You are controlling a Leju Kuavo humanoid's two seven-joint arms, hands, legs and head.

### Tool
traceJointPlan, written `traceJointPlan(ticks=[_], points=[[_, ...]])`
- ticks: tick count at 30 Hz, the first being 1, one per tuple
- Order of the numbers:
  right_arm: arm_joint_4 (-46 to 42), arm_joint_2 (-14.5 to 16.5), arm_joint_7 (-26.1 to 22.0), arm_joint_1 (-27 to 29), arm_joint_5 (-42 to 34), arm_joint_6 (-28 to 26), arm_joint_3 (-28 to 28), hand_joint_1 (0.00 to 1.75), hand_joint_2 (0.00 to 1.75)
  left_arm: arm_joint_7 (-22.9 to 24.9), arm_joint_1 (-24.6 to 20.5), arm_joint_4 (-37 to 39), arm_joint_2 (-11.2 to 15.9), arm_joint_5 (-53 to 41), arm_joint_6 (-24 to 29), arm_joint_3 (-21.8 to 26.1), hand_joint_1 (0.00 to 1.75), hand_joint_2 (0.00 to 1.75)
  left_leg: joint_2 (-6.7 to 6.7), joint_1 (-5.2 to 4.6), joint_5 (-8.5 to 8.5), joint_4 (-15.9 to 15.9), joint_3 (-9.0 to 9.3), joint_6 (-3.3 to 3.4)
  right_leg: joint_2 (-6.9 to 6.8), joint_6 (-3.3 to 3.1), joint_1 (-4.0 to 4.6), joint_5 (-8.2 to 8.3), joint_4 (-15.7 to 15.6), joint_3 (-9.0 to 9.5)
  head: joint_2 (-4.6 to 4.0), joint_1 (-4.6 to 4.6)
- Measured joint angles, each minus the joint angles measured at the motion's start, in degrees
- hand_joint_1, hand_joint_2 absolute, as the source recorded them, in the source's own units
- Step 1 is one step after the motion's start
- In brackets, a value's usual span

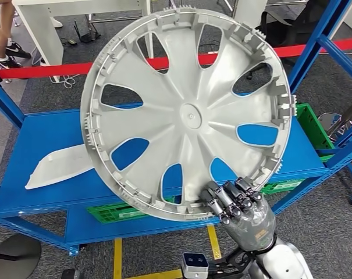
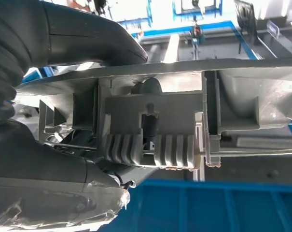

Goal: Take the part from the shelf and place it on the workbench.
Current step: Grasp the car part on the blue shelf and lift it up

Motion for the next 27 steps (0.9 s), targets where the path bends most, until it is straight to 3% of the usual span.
traceJointPlan(ticks=[9, 14, 18, 20, 22, 23, 24, 25, 27], points=[[-1.9, 0.9, -1.8, 0.9, -0.4, 0.0, -0.6, 1.75, 1.75, -2.1, 0.0, 0.0, -0.1, -1.9, 0.6, 0.0, 0.0, 1.75, 0.0, -0.01, 0.0, 0.0, 0.0, 0.0, -0.01, -0.01, -0.01, -0.01, 0.0, 0.01, 0.0, 0.0], [-0.8, 0.5, 5.2, 2.4, -0.7, 0.0, 1.8, 1.75, 1.75, -2.6, 0.0, 0.0, -0.2, -1.8, 0.8, -0.3, 0.0, 1.75, 0.0, -0.05, -0.04, 0.0, -0.03, 0.04, 0.01, 0.03, -0.04, 0.02, -0.1, 0.03, 0.0, 0.0], [0.4, -0.8, 9.8, 2.6, -0.5, 0.0, 4.5, 1.75, 1.75, -2.6, -0.1, 0.0, -0.1, -1.7, 0.9, -0.7, 0.0, 1.75, 0.07, 0.02, 0.87, -1.3, 0.51, 1.22, -0.01, 1.01, -0.29, 0.18, -0.6, 0.12, 0.0, -0.01], [0.9, -1.8, 11.4, 2.5, -0.5, 0.0, 5.8, 1.75, 1.75, -2.6, -0.3, 0.0, -0.2, -1.7, 0.9, -0.7, 0.0, 1.75, 0.2, 0.36, 1.56, -2.3, 0.81, 1.51, -0.08, 1.31, -0.34, -2.47, 3.2, -1.56, 0.0, 0.09], [1.6, -2.9, 12.5, 2.6, -0.6, 0.0, 6.9, 1.75, 1.75, -2.6, -0.5, 0.0, -0.2, -1.9, 0.9, -0.8, 0.0, 1.75, 0.26, 0.4, 1.73, -2.4, 0.67, 1.5, -0.1, 1.75, -0.55, -6.33, 10.9, -4.8, 0.0, 0.13], [1.9, -3.4, 13.0, 2.6, -0.7, 0.0, 7.4, 1.75, 1.75, -2.6, -0.5, 0.0, -0.2, -2.1, 0.9, -0.9, 0.0, 1.75, 0.28, 0.46, 1.79, -2.4, 0.6, 1.39, -0.11, 1.99, -0.72, -7.36, 13.9, -6.05, 0.0, 0.13], [2.3, -3.8, 13.3, 2.6, -0.8, 0.0, 7.8, 1.75, 1.75, -2.6, -0.6, 0.0, -0.2, -2.4, 0.9, -1.0, 0.0, 1.75, 0.29, 0.59, 1.87, -2.3, 0.53, 1.21, -0.11, 2.24, -0.93, -7.26, 14.9, -6.34, 0.0, 0.13], [2.6, -4.2, 13.5, 2.6, -0.9, 0.0, 8.2, 1.75, 1.75, -2.5, -0.7, 0.0, -0.3, -2.7, 0.9, -1.1, 0.0, 1.75, 0.26, 0.81, 1.93, -2.3, 0.47, 0.93, -0.13, 2.53, -1.19, -6.09, 13.5, -5.51, 0.0, 0.13], [3.1, -4.8, 13.9, 2.5, -1.3, 0.0, 8.8, 1.75, 1.75, -2.1, -0.9, 0.0, -0.3, -3.2, 1.2, -1.4, 0.0, 1.75, 0.07, 1.32, 1.95, -1.9, 0.27, 0.01, -0.05, 3.43, -1.78, -2.81, 6.0, -1.46, 0.0, 0.18]])
